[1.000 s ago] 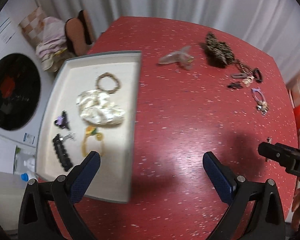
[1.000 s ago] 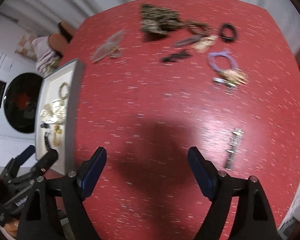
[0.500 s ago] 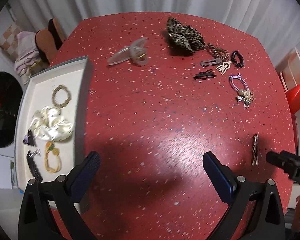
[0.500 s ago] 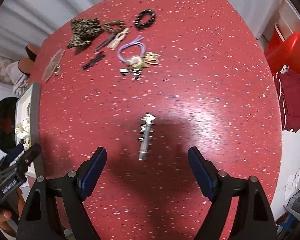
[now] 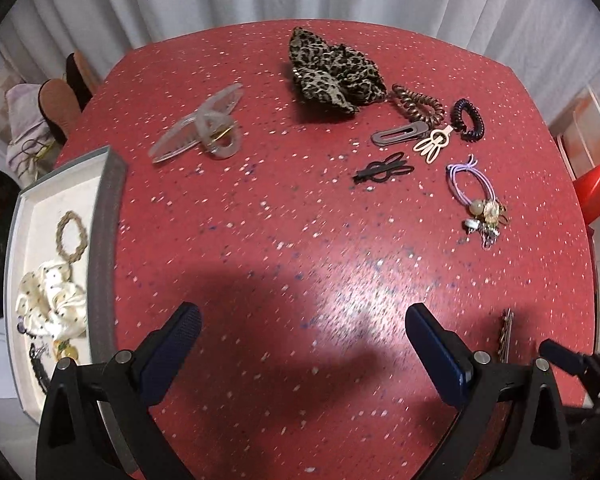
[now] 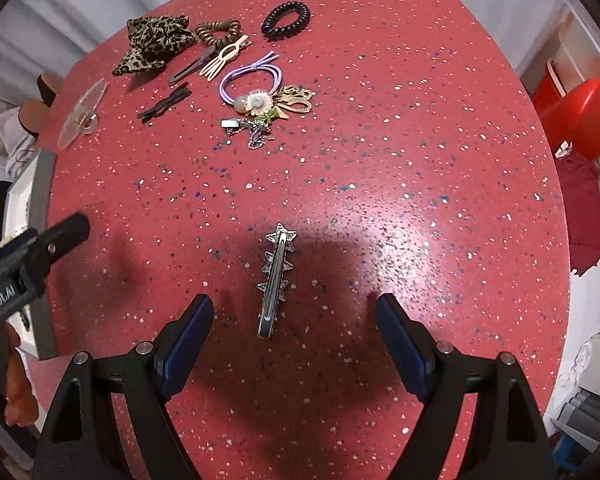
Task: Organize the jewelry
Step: 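Move the right tool to the silver spiked barrette and grasp it, then grasp the small silver chain charm with the left tool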
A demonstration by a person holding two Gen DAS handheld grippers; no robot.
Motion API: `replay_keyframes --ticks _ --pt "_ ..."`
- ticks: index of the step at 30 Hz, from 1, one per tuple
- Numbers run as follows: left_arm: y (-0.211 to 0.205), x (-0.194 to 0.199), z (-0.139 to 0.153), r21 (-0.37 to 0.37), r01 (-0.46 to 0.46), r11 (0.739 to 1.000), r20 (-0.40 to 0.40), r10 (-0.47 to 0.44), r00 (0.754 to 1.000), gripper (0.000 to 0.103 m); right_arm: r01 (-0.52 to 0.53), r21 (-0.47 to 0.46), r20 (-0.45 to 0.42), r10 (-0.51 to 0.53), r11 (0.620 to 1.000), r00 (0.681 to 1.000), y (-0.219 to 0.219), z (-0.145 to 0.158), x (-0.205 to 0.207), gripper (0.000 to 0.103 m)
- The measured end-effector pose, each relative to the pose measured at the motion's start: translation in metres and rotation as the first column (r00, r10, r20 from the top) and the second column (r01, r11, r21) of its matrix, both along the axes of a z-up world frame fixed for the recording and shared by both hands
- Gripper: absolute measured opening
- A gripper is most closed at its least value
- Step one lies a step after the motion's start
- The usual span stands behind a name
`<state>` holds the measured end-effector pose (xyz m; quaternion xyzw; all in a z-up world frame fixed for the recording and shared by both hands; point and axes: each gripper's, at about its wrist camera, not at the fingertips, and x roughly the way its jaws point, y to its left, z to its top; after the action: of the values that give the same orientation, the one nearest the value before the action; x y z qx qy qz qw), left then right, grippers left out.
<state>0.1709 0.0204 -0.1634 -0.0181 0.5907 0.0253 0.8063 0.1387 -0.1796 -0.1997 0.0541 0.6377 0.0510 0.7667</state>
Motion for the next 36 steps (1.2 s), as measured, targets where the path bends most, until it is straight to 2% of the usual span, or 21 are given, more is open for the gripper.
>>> replay_keyframes --ticks 5,8,11,13,15,17,18,19,21,23,26,31,33,36 --pt "-0.009 0.013 0.0 -0.017 0.024 1.0 0.01 -0.024 1.0 0.102 -0.019 -0.044 0.016 0.019 0.999 1.0 0.021 -0.008 0.006 0.085" --pt "-0.014 0.022 -0.001 -0.04 0.026 0.999 0.009 -0.026 1.0 0.102 -0.046 -0.085 0.031 0.048 0.995 0.998 0.032 -0.01 0.004 0.081" --pt "-0.019 0.03 -0.003 -0.063 0.033 0.997 0.007 -0.033 0.999 0.102 -0.061 -0.121 0.041 0.066 0.991 0.997 0.041 -0.011 0.0 0.076" --pt "-0.024 0.034 -0.004 -0.074 0.048 0.996 0.007 -0.047 0.999 0.102 -0.067 -0.154 0.051 0.076 0.986 0.996 0.043 -0.011 -0.003 0.068" --pt "-0.032 0.037 -0.005 -0.084 0.067 0.994 0.006 -0.067 0.998 0.102 -0.071 -0.156 0.062 0.082 0.985 0.995 0.045 -0.011 -0.006 0.064" --pt "-0.04 0.041 -0.005 -0.099 0.085 0.991 0.006 -0.085 0.996 0.102 -0.072 -0.152 0.072 0.084 0.986 0.994 0.042 -0.009 -0.009 0.055" --pt "-0.045 0.044 -0.006 -0.113 0.097 0.989 0.006 -0.097 0.995 0.102 -0.074 -0.155 0.079 0.087 0.985 0.993 0.038 -0.007 -0.011 0.044" --pt "-0.049 0.046 -0.007 -0.126 0.106 0.986 0.005 -0.106 0.994 0.102 -0.075 -0.155 0.085 0.089 0.985 0.992 0.037 -0.006 -0.012 0.028" --pt "-0.056 0.047 -0.007 -0.144 0.121 0.982 0.003 -0.122 0.993 0.092 -0.07 -0.156 0.088 0.085 0.985 0.993 0.034 -0.005 -0.013 0.012" --pt "-0.067 0.05 -0.011 -0.156 0.141 0.978 -0.007 -0.143 0.99 0.092 -0.059 -0.143 0.089 0.072 0.988 0.993 0.027 -0.005 -0.014 0.011" --pt "-0.083 0.054 -0.015 -0.175 0.168 0.97 -0.009 -0.173 0.985 0.082 -0.044 -0.122 0.093 0.056 0.991 0.994 0.017 -0.004 -0.016 0.011" --pt "-0.109 0.063 -0.022 -0.196 0.201 0.96 -0.009 -0.207 0.978 0.082 -0.036 -0.092 0.1 0.045 0.995 0.994 0.004 -0.003 -0.022 0.011" --pt "-0.116 0.065 -0.026 -0.199 0.212 0.957 -0.013 -0.219 0.976 0.067 -0.029 -0.08 0.103 0.037 0.996 0.994 0.0 -0.001 -0.024 0.011" --pt "-0.127 0.07 -0.03 -0.199 0.226 0.954 -0.017 -0.233 0.972 0.06 -0.02 -0.061 0.106 0.026 0.998 0.994 -0.006 -0.001 -0.023 0.011"
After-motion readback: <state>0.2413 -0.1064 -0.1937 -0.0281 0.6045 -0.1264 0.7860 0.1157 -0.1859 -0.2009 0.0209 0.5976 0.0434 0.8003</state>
